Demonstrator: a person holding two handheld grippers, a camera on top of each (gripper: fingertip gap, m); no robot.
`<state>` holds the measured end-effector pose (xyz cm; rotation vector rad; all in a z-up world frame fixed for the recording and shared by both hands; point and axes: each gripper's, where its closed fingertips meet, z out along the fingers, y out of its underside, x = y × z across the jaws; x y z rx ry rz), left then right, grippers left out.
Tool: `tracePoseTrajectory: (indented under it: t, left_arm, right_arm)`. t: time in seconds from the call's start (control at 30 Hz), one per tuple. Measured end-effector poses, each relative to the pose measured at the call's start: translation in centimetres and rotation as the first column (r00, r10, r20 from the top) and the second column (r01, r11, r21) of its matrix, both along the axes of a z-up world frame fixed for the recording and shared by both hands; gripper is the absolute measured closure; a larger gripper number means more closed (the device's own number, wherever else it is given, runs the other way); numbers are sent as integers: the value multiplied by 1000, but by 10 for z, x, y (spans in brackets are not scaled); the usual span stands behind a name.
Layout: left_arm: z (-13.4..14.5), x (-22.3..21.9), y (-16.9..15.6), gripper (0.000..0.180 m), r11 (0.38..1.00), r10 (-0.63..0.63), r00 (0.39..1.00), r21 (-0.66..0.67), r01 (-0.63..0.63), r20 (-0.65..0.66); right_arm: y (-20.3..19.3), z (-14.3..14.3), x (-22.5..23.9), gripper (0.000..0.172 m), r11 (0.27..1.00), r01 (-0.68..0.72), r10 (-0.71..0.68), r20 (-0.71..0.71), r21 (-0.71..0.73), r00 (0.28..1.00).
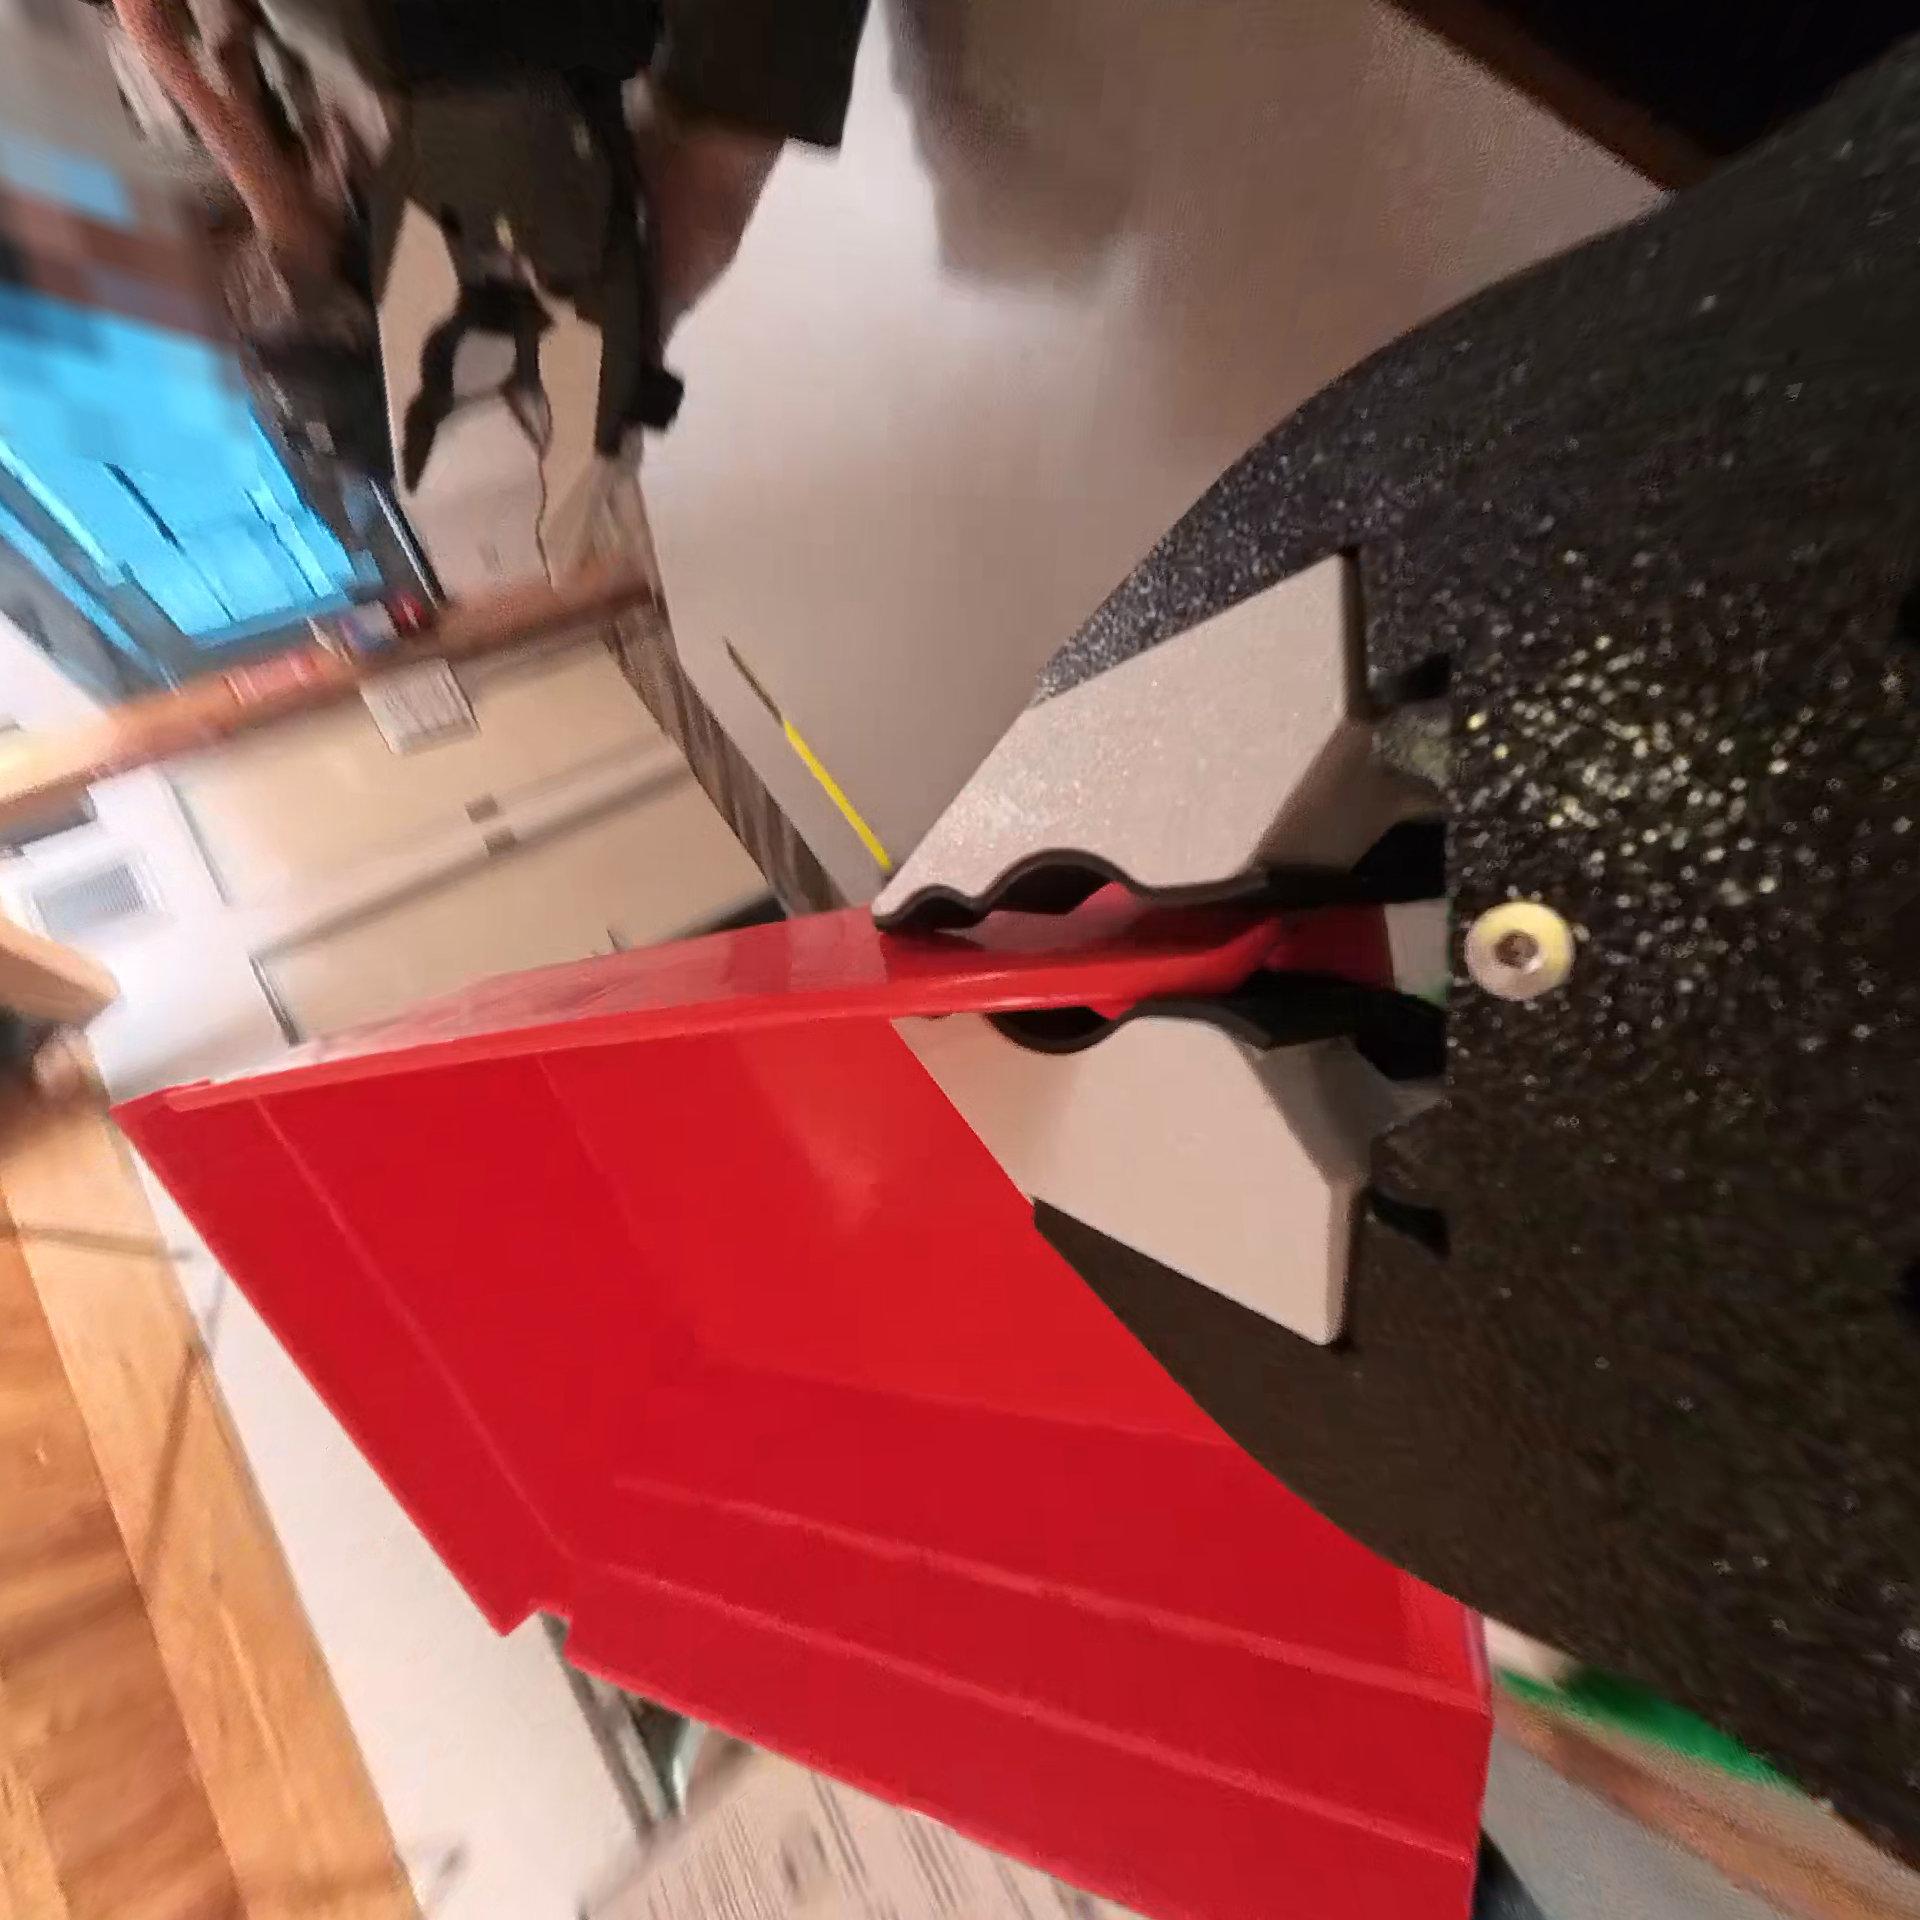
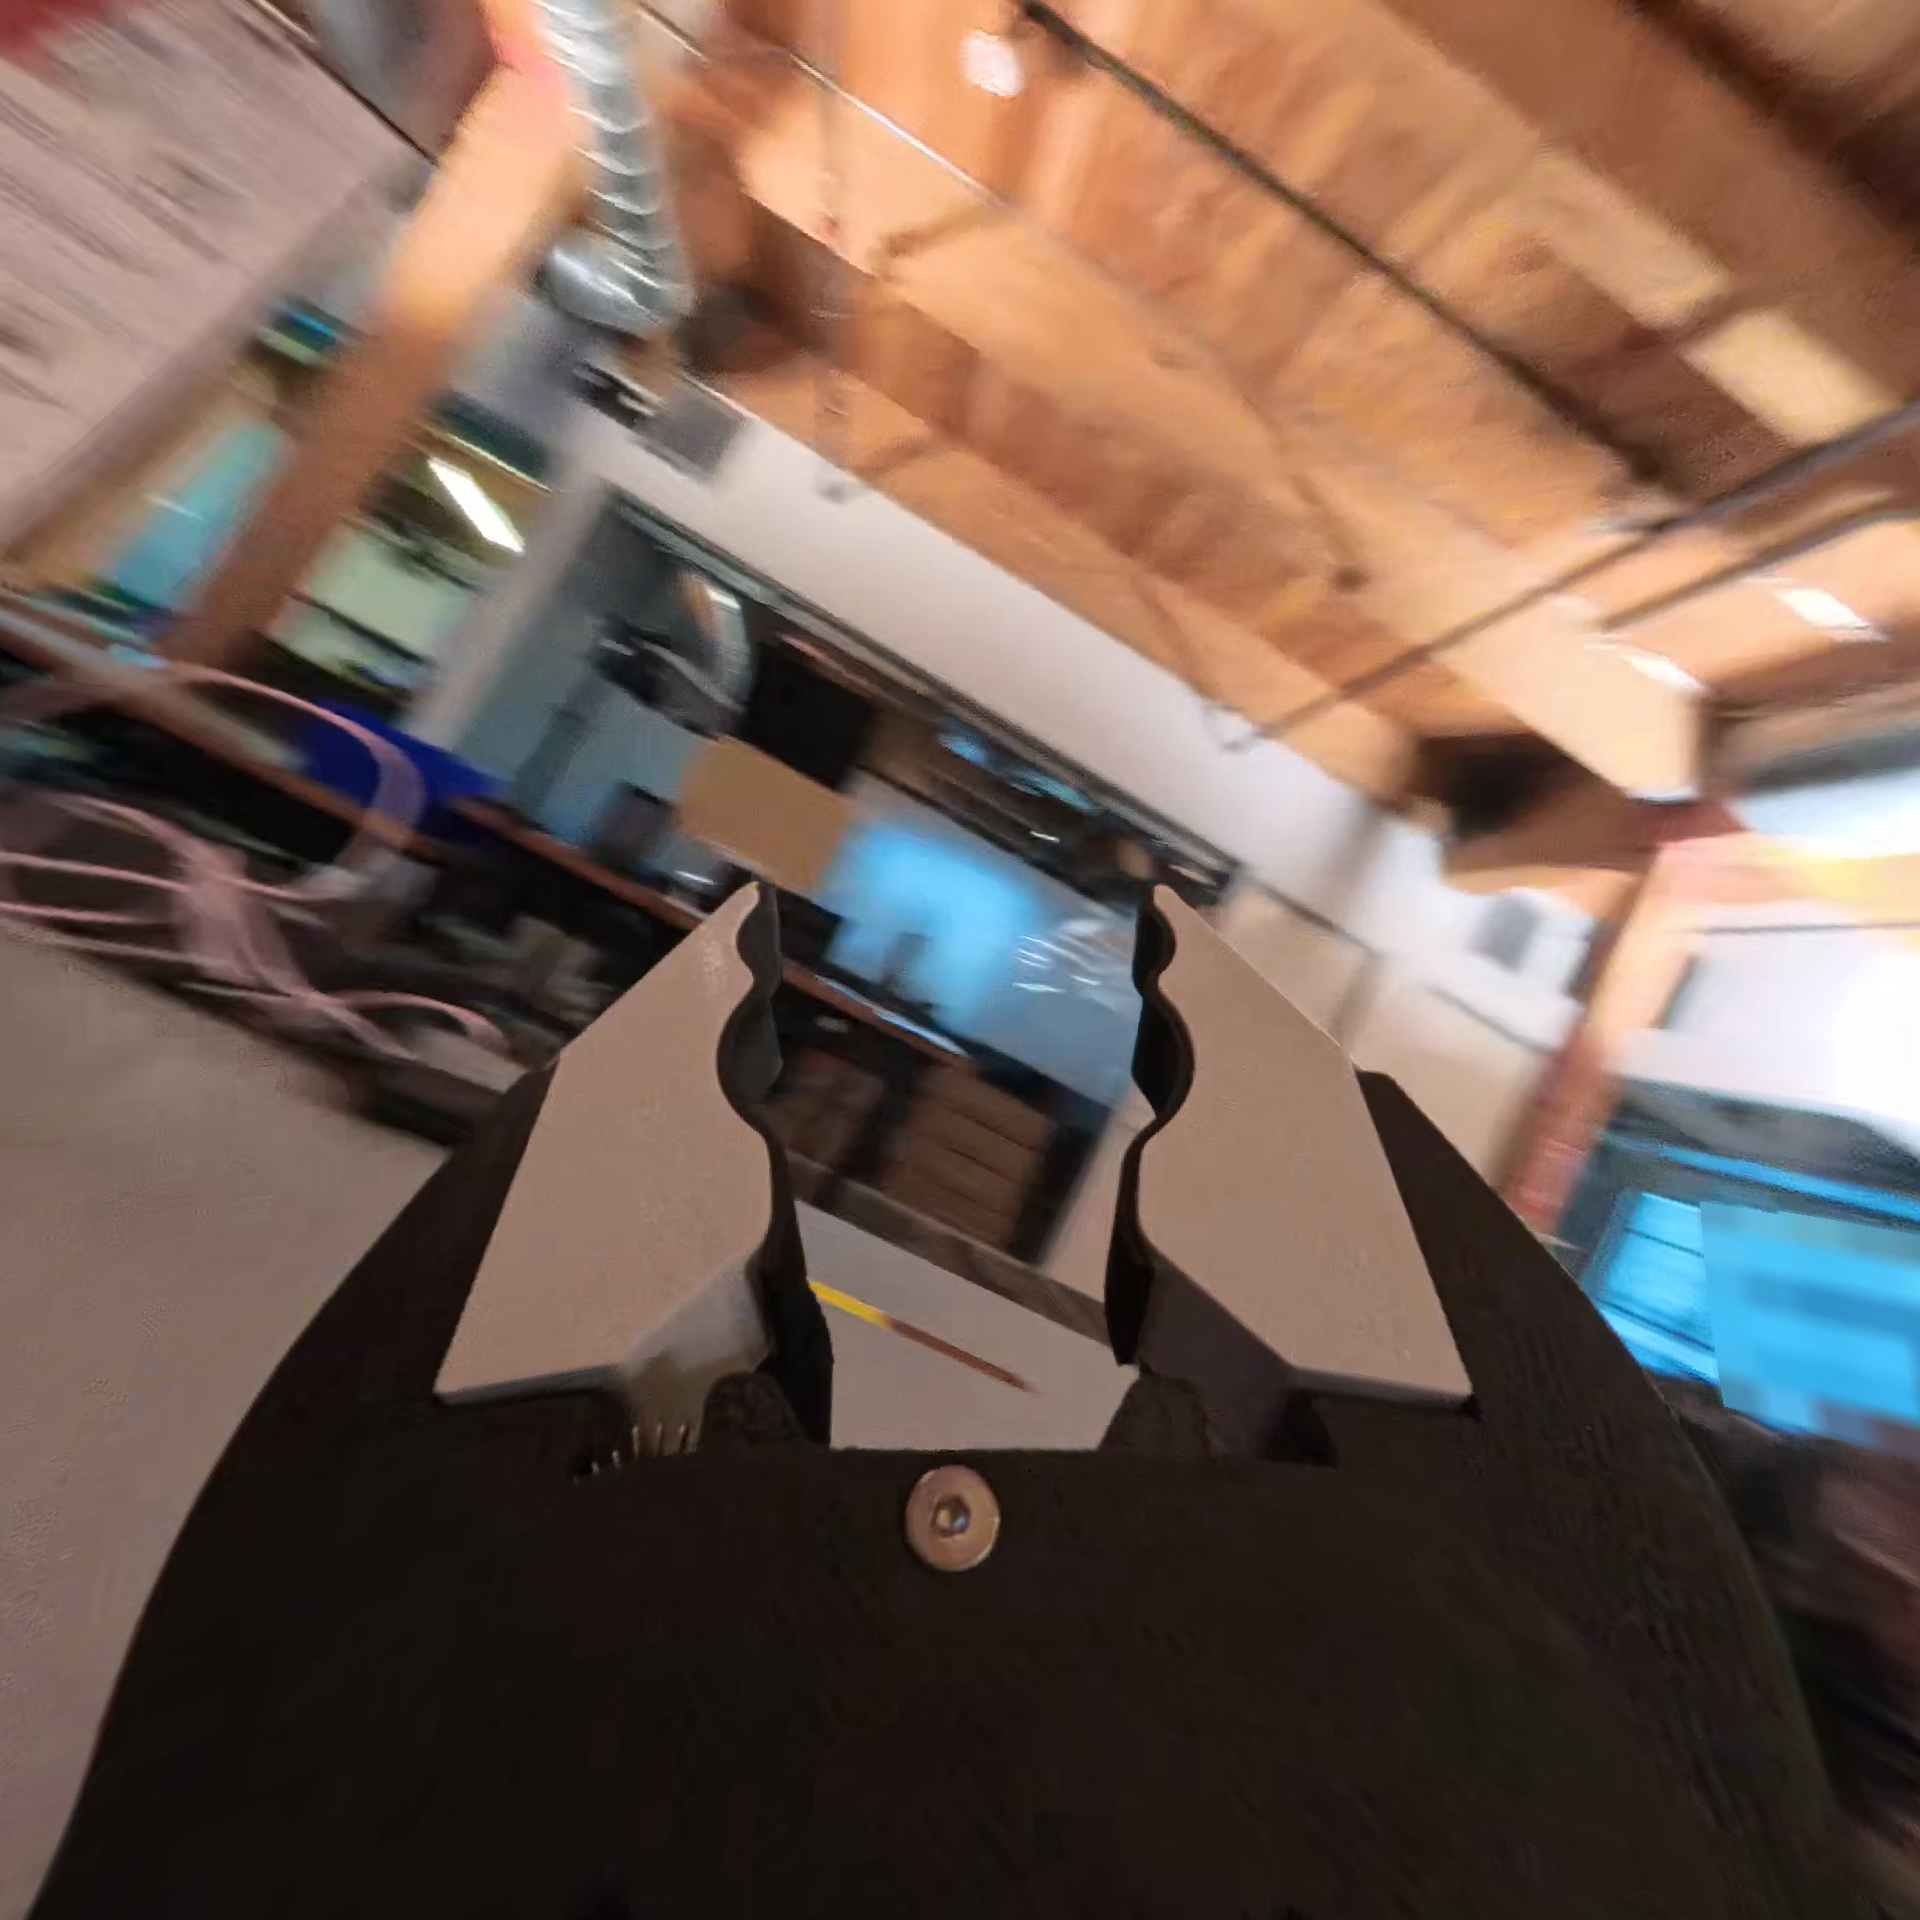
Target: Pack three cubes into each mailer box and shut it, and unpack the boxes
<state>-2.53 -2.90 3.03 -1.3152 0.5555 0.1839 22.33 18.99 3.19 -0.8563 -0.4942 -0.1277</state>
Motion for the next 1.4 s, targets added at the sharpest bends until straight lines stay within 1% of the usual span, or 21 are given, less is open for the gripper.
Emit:
tracePoseTrajectory:
  t: [0.07,0.13,0.2,0.27,0.3,0.33,0.43,0.5,0.63,0.73,0.77,0.83,0.9,0.93,1.0,1.07,1.17,1.2,1.3,1.37,1.4]
  left_arm:
    - [-3,44,14,176,991,-129,991,-39,127,-34]
    - [-12,86,32,174,968,-236,968,-101,228,-80]
    - [-27,124,52,174,938,-321,939,-182,296,-127]
    - [-46,159,75,174,904,-387,910,-254,343,-147]
    - [-57,174,86,174,887,-412,899,-291,358,-149]
    - [-68,188,97,174,872,-430,890,-325,365,-153]
    - [-96,224,123,174,826,-468,872,-422,373,-145]
    - [-111,242,137,174,805,-480,866,-464,370,-141]
    - [-136,261,157,174,775,-474,868,-540,329,-150]
    - [-153,265,162,173,742,-465,878,-592,314,-116]
    - [-160,265,163,173,741,-465,876,-597,306,-129]
    - [-158,266,167,169,790,-456,871,-533,303,-181]
    - [-137,268,166,167,841,-446,883,-407,358,-146]
    - [-127,265,164,158,858,-436,888,-364,363,-144]
    - [-112,254,155,129,878,-414,896,-327,349,-157]
    - [-98,229,144,105,899,-373,913,-304,314,-162]
    - [-80,169,119,85,941,-281,948,-237,242,-150]
    - [-77,144,108,82,960,-236,952,-200,197,-193]
    - [-78,59,72,85,995,-40,941,-103,5,-337]
    - [-81,4,46,88,992,56,945,-90,-90,-323]
    - [-80,-24,34,89,987,104,956,-93,-134,-276]
  right_arm:
    - [15,-6,67,103,987,158,-158,-19,6,987]
    - [22,-14,125,103,966,258,-259,-71,-27,963]
    - [17,-16,169,100,960,268,-279,-218,-79,935]
    - [5,-10,191,91,974,211,-227,-365,-84,903]
    - [0,-6,197,92,980,190,-198,-406,-60,892]
    - [0,-7,199,92,981,187,-194,-410,-58,891]
    - [17,-18,197,90,969,198,-239,-358,-149,903]
    - [17,-17,190,90,973,183,-221,-334,-142,917]
    - [15,-12,185,93,978,180,-205,-301,-109,931]
    - [19,-12,183,93,981,143,-177,-314,-127,933]
    - [19,-12,182,93,983,130,-166,-320,-130,933]
    - [18,-10,177,94,986,114,-149,-319,-125,936]
    - [16,-9,170,93,987,107,-138,-296,-120,945]
    - [15,-7,166,93,987,107,-137,-279,-120,951]
    - [11,-3,154,91,986,114,-140,-233,-122,962]
    - [6,4,137,89,985,119,-138,-160,-123,977]
    - [-3,23,110,88,979,144,-152,-46,-145,987]
    - [-9,30,98,88,979,128,-131,-7,-160,991]
    - [-30,45,61,90,974,23,-12,50,-224,999]
    - [-43,50,39,89,959,-63,78,42,-278,996]
    - [-48,54,31,82,953,-87,95,14,-289,995]
